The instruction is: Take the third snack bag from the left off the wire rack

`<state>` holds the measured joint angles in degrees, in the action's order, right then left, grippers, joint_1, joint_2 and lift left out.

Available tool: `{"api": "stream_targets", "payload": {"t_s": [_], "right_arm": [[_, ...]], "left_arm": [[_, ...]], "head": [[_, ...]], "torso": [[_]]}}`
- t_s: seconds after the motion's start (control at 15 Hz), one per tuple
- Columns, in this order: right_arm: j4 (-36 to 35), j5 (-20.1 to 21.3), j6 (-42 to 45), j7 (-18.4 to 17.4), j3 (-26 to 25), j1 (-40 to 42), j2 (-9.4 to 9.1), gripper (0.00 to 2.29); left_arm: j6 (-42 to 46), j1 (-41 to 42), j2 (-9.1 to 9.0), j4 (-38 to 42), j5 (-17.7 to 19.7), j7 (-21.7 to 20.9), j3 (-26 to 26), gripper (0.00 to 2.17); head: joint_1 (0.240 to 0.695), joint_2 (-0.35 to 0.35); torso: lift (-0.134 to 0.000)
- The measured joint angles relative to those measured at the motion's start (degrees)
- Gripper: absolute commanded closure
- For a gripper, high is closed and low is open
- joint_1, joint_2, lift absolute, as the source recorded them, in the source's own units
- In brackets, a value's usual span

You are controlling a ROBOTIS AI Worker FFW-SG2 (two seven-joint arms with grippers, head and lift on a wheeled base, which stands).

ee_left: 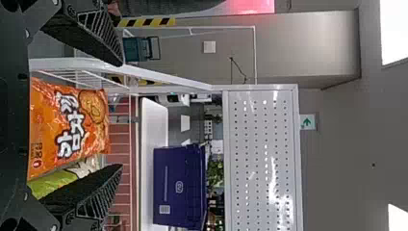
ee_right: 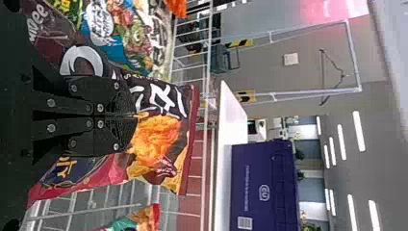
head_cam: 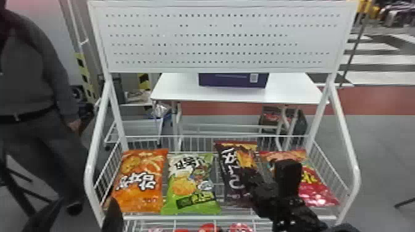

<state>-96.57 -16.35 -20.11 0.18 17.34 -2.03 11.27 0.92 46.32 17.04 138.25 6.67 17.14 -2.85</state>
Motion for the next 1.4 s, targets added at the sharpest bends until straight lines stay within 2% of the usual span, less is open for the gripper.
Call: {"api": "stream_targets", "payload": {"t_s": [0.27,0.4,0.6,0.8,0.93,1.2,1.4], "right_arm": [[-13.06,-2.06,-4.47,-1.61,-2.55,5.89,3.38,2.25],[-20.65,-2.07,-8.5,-4.16,-4.81,10.46,5.74,2.25],[-28.76,-2.54,-6.49,-4.18,-10.63,20.54,9.3,2.25],[-31.86,-6.01,2.61,-3.2,-17.34,29.81,12.44,2.25],[-32.91,-8.34,7.95,-2.89,-20.9,34.51,13.75,2.25],[-34.18,-11.25,12.48,-2.91,-25.96,40.06,15.14,2.25],[-34.87,-11.99,13.78,-2.91,-27.41,41.74,15.43,2.25]], "left_arm": [[0.12,-0.1,-0.04,-0.02,-0.16,0.08,-0.21,0.14],[0.06,-0.23,-0.05,-0.02,-0.17,0.23,-0.27,0.14],[0.01,-0.37,0.09,-0.1,-0.17,0.43,-0.24,0.14],[0.04,-0.71,0.32,-0.11,0.01,0.42,-0.23,0.14],[0.0,-0.89,0.42,-0.21,0.08,0.35,-0.3,0.14],[0.0,-1.1,0.52,-0.25,0.11,0.39,-0.33,0.14],[0.0,-1.14,0.48,-0.54,0.18,0.53,-0.24,0.14]], "head": [[0.499,0.0],[0.499,0.0],[0.499,0.0],[0.499,0.0],[0.499,0.0],[0.499,0.0],[0.499,0.0]], "torso": [[0.0],[0.0],[0.0],[0.0],[0.0],[0.0],[0.0]]}}
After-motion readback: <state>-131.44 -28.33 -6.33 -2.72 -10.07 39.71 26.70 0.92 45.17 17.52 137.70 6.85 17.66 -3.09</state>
